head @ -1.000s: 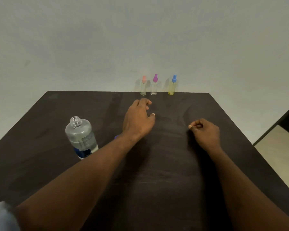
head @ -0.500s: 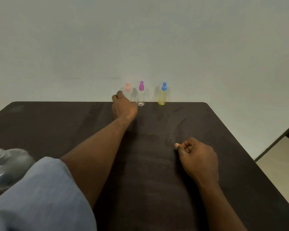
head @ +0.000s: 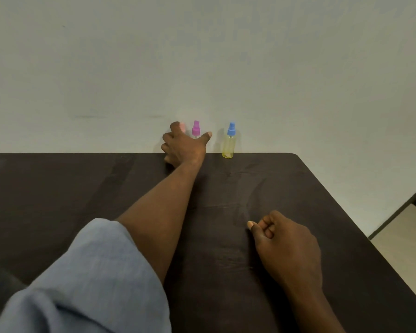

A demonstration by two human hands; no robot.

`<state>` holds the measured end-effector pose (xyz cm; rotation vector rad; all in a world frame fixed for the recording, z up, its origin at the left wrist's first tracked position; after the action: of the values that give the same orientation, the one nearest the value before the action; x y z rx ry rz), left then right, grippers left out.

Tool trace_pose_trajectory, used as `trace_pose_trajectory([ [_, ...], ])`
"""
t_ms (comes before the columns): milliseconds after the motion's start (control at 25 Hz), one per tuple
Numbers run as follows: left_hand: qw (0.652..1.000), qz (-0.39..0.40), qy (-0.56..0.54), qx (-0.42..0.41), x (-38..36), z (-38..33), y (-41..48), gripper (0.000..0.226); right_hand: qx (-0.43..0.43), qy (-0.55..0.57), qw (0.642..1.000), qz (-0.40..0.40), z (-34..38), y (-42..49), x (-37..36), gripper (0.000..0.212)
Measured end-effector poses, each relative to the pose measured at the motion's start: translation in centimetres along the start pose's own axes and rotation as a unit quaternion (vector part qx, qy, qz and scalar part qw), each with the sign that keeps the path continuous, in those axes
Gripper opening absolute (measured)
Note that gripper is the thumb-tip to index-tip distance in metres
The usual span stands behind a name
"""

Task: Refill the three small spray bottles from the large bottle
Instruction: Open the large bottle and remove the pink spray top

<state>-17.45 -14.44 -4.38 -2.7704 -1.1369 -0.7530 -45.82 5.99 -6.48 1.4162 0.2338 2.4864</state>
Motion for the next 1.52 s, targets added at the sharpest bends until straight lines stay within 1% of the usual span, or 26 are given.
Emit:
trace_pose_trajectory([
  [80, 1.000, 0.008, 0.017, -0.004, -0.9, 0.3, 0.4, 0.069, 0.000, -0.006, 1.000, 0.002, 0.0, 0.0, -0.1, 0.030],
  [200, 0.999, 0.032, -0.023, -0.035, -1.8, 0.5, 0.0, 0.048, -0.010, -0.020, 1.000, 0.002, 0.0, 0.2, -0.1, 0.032],
  [360, 0.990, 0.075, -0.089, -0.078, -1.1, 0.7, -2.7, 0.034, -0.041, -0.051, 0.998, 0.003, 0.1, 0.5, 0.0, 0.036],
  [440, 0.982, 0.103, -0.128, -0.094, -0.5, 1.4, -4.5, 0.030, -0.048, -0.064, 0.997, 0.001, 0.5, 2.2, -0.6, 0.041],
  [480, 0.978, 0.115, -0.142, -0.099, -0.2, 1.9, -5.2, 0.029, -0.041, -0.062, 0.997, 0.016, 1.1, 3.9, -1.3, 0.043],
  [560, 0.973, 0.127, -0.162, -0.103, 0.6, 2.3, -6.0, 0.028, -0.027, -0.023, 0.998, 0.050, 2.7, 8.3, -3.1, 0.040],
  [640, 0.973, 0.125, -0.169, -0.098, 1.1, 2.2, -6.1, 0.028, -0.016, 0.037, 0.998, 0.038, 4.2, 13.3, -4.2, 0.032],
  [680, 0.973, 0.122, -0.166, -0.102, 1.2, 1.9, -6.1, 0.028, -0.015, 0.056, 0.998, 0.031, 4.8, 15.7, -4.7, 0.036],
  [760, 0.974, 0.117, -0.153, -0.123, 1.1, 1.6, -6.1, 0.029, -0.014, 0.088, 0.995, 0.033, 5.6, 19.5, -6.5, 0.056],
  [800, 0.972, 0.119, -0.150, -0.133, 0.9, 1.5, -6.2, 0.030, -0.014, 0.110, 0.993, 0.034, 6.0, 20.9, -7.5, 0.062],
  [840, 0.971, 0.122, -0.149, -0.142, 0.7, 1.4, -6.2, 0.030, -0.013, 0.137, 0.990, 0.029, 6.3, 21.9, -8.2, 0.062],
  [920, 0.968, 0.128, -0.149, -0.157, 0.5, 1.3, -6.2, 0.029, -0.011, 0.177, 0.984, -0.002, 6.8, 22.9, -9.2, 0.050],
  [1000, 0.966, 0.133, -0.153, -0.162, 0.4, 1.0, -6.2, 0.030, -0.001, 0.190, 0.982, -0.021, 6.8, 22.5, -9.9, 0.039],
  [1080, 0.964, 0.133, -0.168, -0.158, 0.3, 1.1, -6.2, 0.030, 0.014, 0.193, 0.981, -0.019, 6.9, 21.2, -10.0, 0.028],
  [1160, 0.965, 0.134, -0.160, -0.161, 0.5, 1.1, -6.4, 0.027, 0.028, 0.194, 0.981, -0.012, 6.9, 19.0, -9.5, 0.018],
  [1240, 0.966, 0.142, -0.137, -0.167, 0.8, 0.8, -6.9, 0.025, 0.015, 0.199, 0.980, -0.015, 6.2, 15.9, -8.3, 0.015],
  [1320, 0.966, 0.157, -0.133, -0.154, 1.5, 0.8, -7.9, 0.026, -0.005, 0.219, 0.976, -0.016, 5.3, 12.2, -6.7, 0.012],
  [1400, 0.964, 0.191, -0.139, -0.125, 2.3, 1.1, -9.5, 0.024, -0.012, 0.268, 0.963, 0.030, 5.0, 9.0, -6.0, 0.005],
  [1480, 0.959, 0.224, -0.143, -0.102, 3.4, 2.0, -12.0, 0.022, -0.015, 0.314, 0.946, 0.083, 5.1, 5.7, -5.5, 0.016],
  [1520, 0.958, 0.226, -0.143, -0.099, 4.4, 2.6, -13.5, 0.020, -0.014, 0.321, 0.942, 0.097, 5.2, 4.1, -5.2, 0.019],
])
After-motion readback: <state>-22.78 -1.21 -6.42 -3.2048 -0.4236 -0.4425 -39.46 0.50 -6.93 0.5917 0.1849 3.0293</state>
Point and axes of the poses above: each hand's wrist, its own y-axis towards the middle knuckle, its own x-axis out of the back of the hand, z = x × y, the point moved 9 cm from there along y, towards the middle knuckle, and after that the axes turned 3 degrees about x, right-handed, at the moved point
